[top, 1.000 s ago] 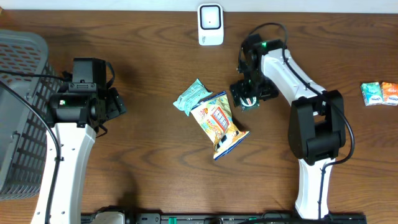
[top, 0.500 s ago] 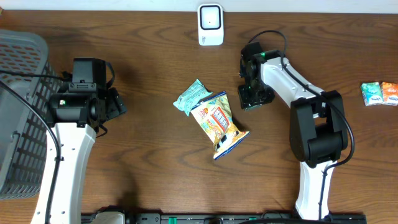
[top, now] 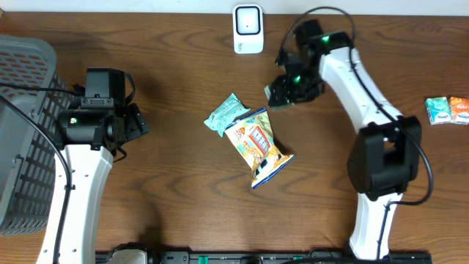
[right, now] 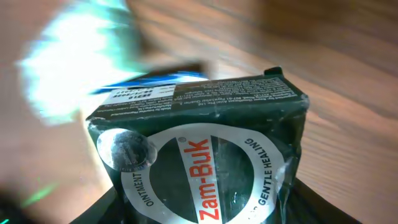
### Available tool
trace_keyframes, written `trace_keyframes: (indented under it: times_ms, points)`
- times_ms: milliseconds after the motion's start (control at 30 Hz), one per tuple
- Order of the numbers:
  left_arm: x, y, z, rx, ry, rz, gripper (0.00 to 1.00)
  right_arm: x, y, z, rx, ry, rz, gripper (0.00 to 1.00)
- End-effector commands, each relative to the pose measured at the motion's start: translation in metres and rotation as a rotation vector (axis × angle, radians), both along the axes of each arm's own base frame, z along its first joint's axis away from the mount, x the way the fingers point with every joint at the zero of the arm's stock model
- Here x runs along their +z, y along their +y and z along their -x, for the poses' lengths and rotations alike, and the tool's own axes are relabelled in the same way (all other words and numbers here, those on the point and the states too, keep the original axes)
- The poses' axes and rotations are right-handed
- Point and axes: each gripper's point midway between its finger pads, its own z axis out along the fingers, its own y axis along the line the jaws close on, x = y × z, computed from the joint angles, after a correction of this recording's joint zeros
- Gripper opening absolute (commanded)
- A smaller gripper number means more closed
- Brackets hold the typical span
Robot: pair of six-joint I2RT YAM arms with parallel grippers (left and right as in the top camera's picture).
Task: Scan the item barcode
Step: 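Lift the Zam-Buk box and hold its barcode to the scanner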
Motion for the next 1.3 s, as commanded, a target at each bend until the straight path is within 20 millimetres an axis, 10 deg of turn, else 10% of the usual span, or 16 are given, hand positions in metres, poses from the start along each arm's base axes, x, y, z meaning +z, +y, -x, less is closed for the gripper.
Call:
trace_keyframes:
  times_ms: [0, 300, 600, 767, 933, 1067, 1267]
  points:
    - [0.001, 0.004, 0.001, 0.003, 0.004, -0.022, 0.98, 0.078, 0.039, 0.007, 0.135, -0.059, -0.496, 0.41]
    - [0.001, 0.004, 0.001, 0.003, 0.004, -0.022, 0.98, 0.124, 0.052, 0.014, 0.154, -0.035, -0.803, 0.42]
    - [0.001, 0.004, 0.001, 0.003, 0.004, -0.022, 0.98, 0.123, 0.059, 0.017, 0.174, -0.033, -0.794, 0.44]
    - [0.001, 0.004, 0.001, 0.003, 0.004, -0.022, 0.98, 0.071, 0.047, 0.006, 0.129, -0.06, -0.442, 0.45]
    - [0.001, 0.004, 0.001, 0.003, 0.004, -0.022, 0.98, 0.017, -0.013, -0.041, -0.074, -0.272, 0.3, 0.45]
    - [0.001, 0.004, 0.001, 0.003, 0.004, -0.022, 0.98, 0.037, -0.025, -0.075, -0.123, -0.523, 0.581, 0.46]
    - [0.001, 0.004, 0.001, 0.004, 0.004, -0.022, 0.98, 0.069, 0.011, -0.119, -0.076, -0.82, 0.623, 0.51]
